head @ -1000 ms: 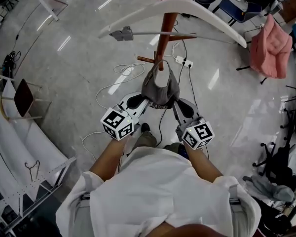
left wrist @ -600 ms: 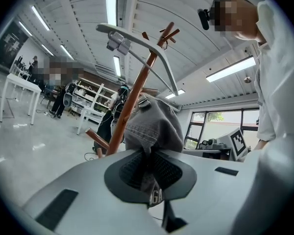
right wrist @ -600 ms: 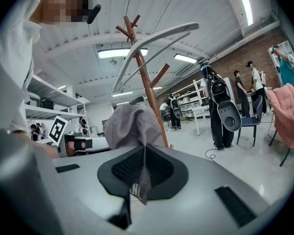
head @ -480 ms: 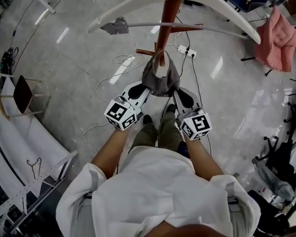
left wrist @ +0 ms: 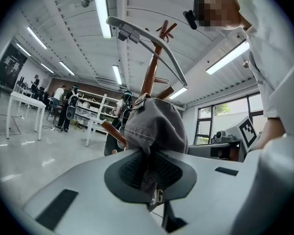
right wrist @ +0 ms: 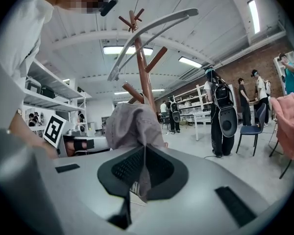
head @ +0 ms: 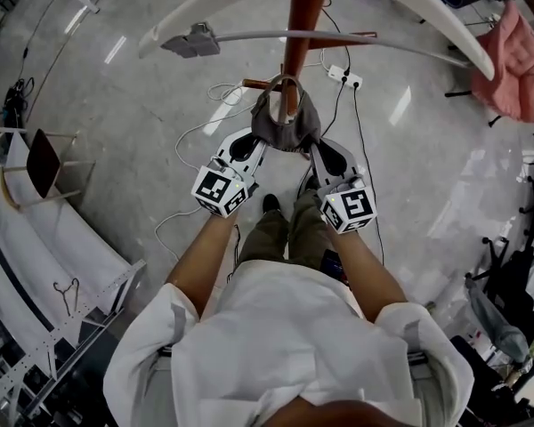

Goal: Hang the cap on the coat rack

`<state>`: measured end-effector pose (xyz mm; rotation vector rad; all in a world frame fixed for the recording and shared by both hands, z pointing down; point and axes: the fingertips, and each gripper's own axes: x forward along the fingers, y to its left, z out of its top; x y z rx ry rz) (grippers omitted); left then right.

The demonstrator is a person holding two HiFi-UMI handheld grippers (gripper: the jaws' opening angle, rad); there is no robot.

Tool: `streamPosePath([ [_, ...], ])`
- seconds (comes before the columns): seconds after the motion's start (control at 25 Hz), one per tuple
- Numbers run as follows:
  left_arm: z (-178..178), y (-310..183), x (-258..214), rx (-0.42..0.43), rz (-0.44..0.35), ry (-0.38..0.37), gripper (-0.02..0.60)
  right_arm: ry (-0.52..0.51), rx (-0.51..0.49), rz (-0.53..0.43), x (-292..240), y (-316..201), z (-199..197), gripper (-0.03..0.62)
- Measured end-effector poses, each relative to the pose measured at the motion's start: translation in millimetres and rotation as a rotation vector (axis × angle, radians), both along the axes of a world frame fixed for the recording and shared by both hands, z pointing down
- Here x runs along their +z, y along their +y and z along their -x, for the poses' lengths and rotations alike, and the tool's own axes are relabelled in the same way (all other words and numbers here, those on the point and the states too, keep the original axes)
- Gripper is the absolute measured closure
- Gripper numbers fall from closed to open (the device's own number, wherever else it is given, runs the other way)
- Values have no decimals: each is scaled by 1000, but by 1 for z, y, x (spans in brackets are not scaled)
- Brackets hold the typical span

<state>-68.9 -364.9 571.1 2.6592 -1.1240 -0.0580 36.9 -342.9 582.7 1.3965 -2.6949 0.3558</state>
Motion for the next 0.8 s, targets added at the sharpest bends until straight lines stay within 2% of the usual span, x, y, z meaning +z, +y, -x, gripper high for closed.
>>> streamPosePath([
  [0.24, -2, -11, 22, -5, 29, -37, 554, 14, 23, 19, 22, -17, -3, 566],
  [0.4, -5, -25, 32, -27, 79, -8, 555, 0, 33, 34, 36, -34, -4, 566],
  [0.8, -12, -45, 44, -72, 83, 2, 555, 16, 40, 20, 49, -65, -8, 566],
])
